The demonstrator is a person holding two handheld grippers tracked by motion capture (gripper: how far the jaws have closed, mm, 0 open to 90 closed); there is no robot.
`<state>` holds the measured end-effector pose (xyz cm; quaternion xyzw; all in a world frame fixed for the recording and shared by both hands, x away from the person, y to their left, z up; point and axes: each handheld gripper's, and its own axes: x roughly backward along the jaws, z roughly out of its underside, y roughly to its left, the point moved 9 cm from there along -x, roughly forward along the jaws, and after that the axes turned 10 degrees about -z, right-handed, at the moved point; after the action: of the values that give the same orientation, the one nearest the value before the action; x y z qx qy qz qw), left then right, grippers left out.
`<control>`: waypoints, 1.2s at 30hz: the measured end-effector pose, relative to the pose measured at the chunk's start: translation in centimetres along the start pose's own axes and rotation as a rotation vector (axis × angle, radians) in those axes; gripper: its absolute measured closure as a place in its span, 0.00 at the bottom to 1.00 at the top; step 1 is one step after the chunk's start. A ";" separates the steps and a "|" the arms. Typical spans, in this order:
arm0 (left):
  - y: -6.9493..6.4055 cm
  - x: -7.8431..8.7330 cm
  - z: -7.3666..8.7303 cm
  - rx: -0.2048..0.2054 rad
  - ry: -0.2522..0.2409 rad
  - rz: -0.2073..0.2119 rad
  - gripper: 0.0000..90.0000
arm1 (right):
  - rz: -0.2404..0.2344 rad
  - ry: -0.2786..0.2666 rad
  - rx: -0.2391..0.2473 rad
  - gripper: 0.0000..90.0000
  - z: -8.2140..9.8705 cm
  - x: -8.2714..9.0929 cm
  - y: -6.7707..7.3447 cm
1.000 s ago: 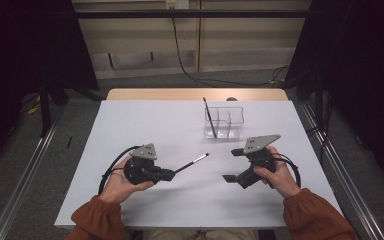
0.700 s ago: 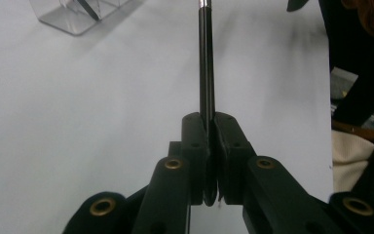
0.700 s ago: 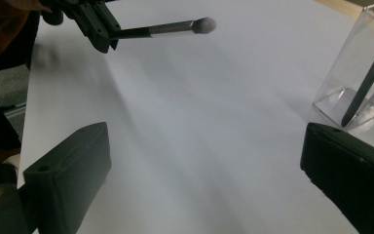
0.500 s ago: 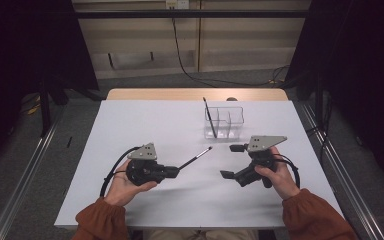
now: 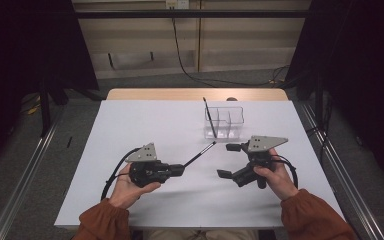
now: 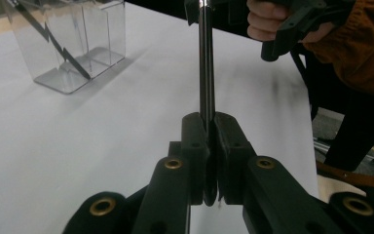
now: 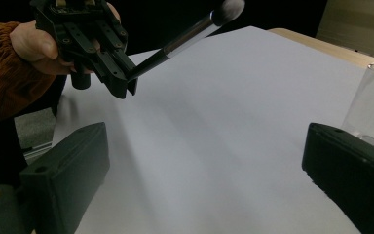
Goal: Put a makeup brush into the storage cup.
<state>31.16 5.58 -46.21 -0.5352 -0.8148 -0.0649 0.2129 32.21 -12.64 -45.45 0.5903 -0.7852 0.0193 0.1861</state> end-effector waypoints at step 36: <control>-1.5 -2.2 0.2 -0.031 -0.060 0.042 0.94 | -0.091 -0.079 -0.054 0.60 -2.2 -0.6 1.2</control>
<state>30.45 3.13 -47.16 -0.5571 -0.8085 -0.0571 0.1810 31.77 -11.20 -43.40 0.6205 -0.7644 -0.0340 0.1716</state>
